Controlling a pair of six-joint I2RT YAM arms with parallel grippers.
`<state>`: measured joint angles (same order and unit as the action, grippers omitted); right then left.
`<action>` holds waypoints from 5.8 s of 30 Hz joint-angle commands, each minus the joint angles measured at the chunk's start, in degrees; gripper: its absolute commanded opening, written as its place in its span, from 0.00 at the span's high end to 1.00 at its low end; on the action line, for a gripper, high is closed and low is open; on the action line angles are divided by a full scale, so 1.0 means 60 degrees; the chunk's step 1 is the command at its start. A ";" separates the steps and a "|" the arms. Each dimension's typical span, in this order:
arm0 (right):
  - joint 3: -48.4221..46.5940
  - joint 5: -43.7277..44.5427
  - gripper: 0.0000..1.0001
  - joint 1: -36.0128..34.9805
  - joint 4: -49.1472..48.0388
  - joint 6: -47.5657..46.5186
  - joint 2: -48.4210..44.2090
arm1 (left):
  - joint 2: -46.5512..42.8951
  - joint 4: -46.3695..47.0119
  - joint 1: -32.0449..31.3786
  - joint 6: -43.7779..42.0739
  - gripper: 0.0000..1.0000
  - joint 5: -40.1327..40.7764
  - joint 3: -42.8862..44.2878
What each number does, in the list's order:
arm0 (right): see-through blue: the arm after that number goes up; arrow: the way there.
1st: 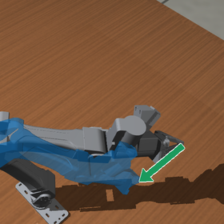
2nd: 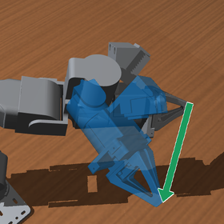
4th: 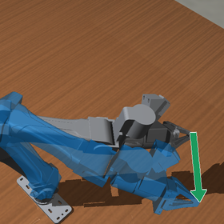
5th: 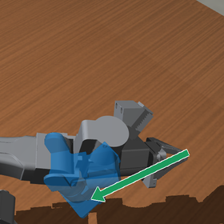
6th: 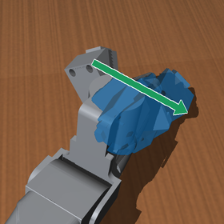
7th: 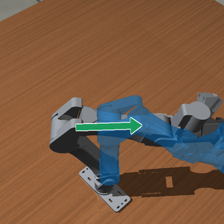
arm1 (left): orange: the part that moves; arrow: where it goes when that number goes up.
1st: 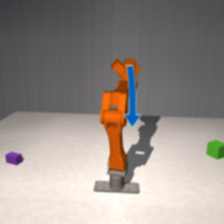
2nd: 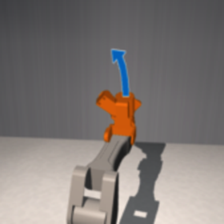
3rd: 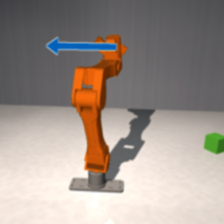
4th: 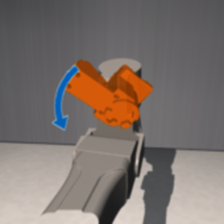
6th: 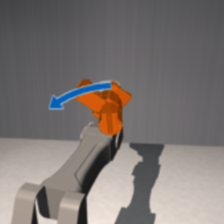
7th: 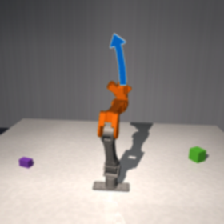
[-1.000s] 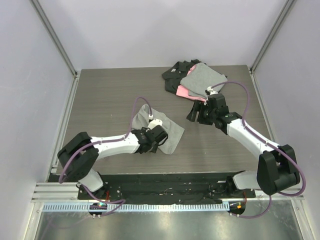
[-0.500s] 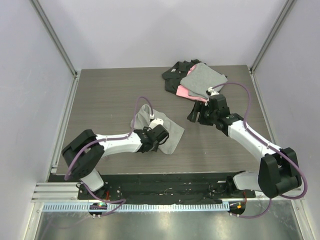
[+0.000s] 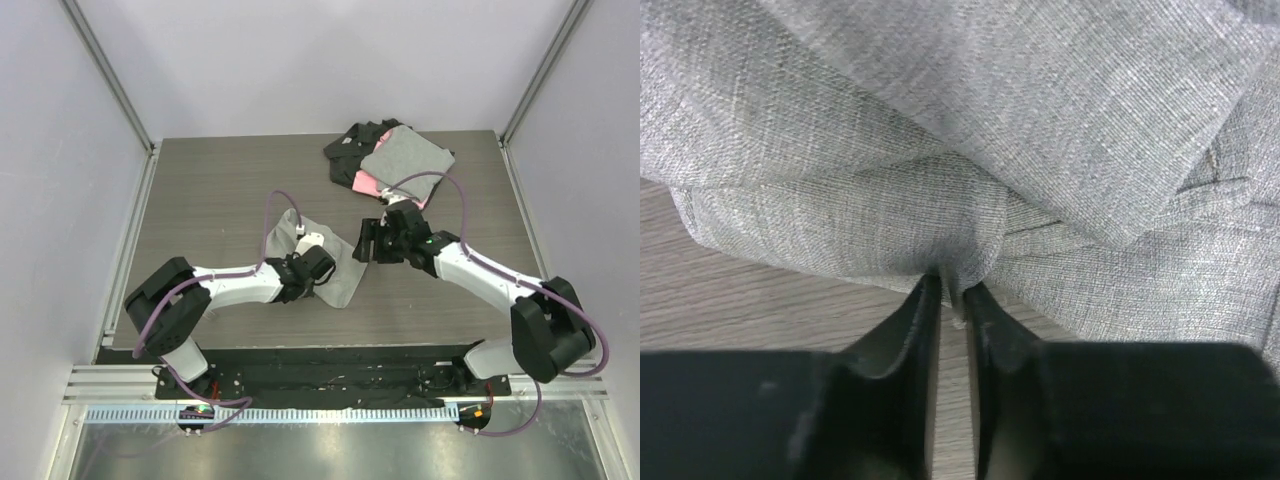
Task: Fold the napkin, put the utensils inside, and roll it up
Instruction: Move the napkin to the centre of the board, then flatten the napkin out
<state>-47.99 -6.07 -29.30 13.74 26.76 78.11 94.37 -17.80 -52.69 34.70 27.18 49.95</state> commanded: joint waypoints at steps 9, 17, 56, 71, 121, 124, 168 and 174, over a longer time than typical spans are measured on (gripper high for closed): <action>-0.1113 0.0893 0.38 -0.1429 -0.0312 -0.0080 0.1879 | -0.0712 -0.0182 0.0183 0.0442 1.00 0.0070 -0.0577; -0.1976 0.0967 0.47 -0.1913 0.0068 -0.0300 0.3035 | -0.1065 -0.0197 0.0314 0.0428 1.00 -0.0033 -0.0694; -0.3353 0.3528 0.99 -0.2676 0.2160 -0.0622 0.2877 | -0.3918 -0.1573 0.2011 -0.0347 1.00 -0.0033 -0.0123; -0.7337 0.8451 0.99 -0.2090 0.5370 -0.2657 0.1178 | -0.6031 -0.3170 0.4796 -0.2880 1.00 0.0816 0.4909; -1.3535 0.5571 0.99 -0.0962 0.5225 -0.5095 -0.2324 | -0.5327 -0.6818 0.5412 -0.1888 1.00 -0.3445 1.3442; -1.3332 0.4513 0.99 -0.0947 0.4891 -0.4564 -0.2412 | -0.5751 -0.6205 0.5412 -0.1535 0.99 -0.3461 1.2598; -1.0667 0.1671 0.16 -0.0623 0.0096 -0.4492 0.6702 | 0.1926 -0.4604 1.0744 -0.2823 0.02 -0.5204 0.9883; -0.7563 0.0664 0.17 -0.1576 0.0187 -0.2472 0.4797 | 0.0272 -0.4815 1.0700 -0.3059 0.01 -0.5744 0.7749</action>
<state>-103.26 4.80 -35.48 12.64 1.85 112.57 103.94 -45.23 11.86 17.56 -3.51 104.88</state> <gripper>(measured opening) 0.836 0.985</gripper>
